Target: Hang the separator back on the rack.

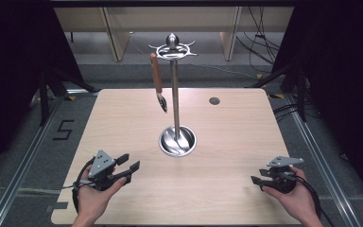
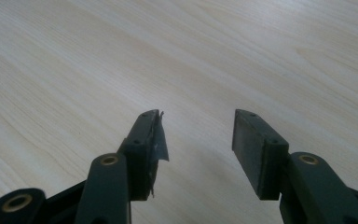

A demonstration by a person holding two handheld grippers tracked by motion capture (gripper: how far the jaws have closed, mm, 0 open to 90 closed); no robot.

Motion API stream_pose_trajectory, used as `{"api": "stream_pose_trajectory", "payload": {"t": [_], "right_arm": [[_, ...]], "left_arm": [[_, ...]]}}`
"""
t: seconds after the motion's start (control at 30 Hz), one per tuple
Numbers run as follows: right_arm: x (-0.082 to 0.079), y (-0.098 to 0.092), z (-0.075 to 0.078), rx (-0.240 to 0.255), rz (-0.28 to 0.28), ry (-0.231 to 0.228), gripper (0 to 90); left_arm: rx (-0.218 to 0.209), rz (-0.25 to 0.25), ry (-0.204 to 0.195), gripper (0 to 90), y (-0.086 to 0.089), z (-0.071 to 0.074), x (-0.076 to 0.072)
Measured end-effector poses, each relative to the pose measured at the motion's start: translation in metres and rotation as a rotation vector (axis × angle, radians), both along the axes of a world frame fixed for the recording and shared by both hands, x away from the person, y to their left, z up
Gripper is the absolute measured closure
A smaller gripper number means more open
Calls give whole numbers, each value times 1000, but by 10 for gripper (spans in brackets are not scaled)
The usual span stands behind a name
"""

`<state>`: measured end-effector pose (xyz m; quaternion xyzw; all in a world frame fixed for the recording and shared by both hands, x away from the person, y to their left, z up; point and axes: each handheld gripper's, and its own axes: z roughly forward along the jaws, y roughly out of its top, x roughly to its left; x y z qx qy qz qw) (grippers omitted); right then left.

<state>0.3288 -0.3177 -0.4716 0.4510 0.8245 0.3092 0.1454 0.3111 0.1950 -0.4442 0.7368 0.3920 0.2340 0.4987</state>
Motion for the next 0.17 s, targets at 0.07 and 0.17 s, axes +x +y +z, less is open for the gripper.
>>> {"api": "stream_pose_trajectory", "payload": {"t": [0.07, 0.17], "right_arm": [[0, -1, 2, -10, 6, 18, 521], [1, 0, 2, 1, 12, 37, 520]], "left_arm": [[20, -34, 0, 481, -2, -7, 1], [5, -32, 40, 480, -4, -12, 1]]}}
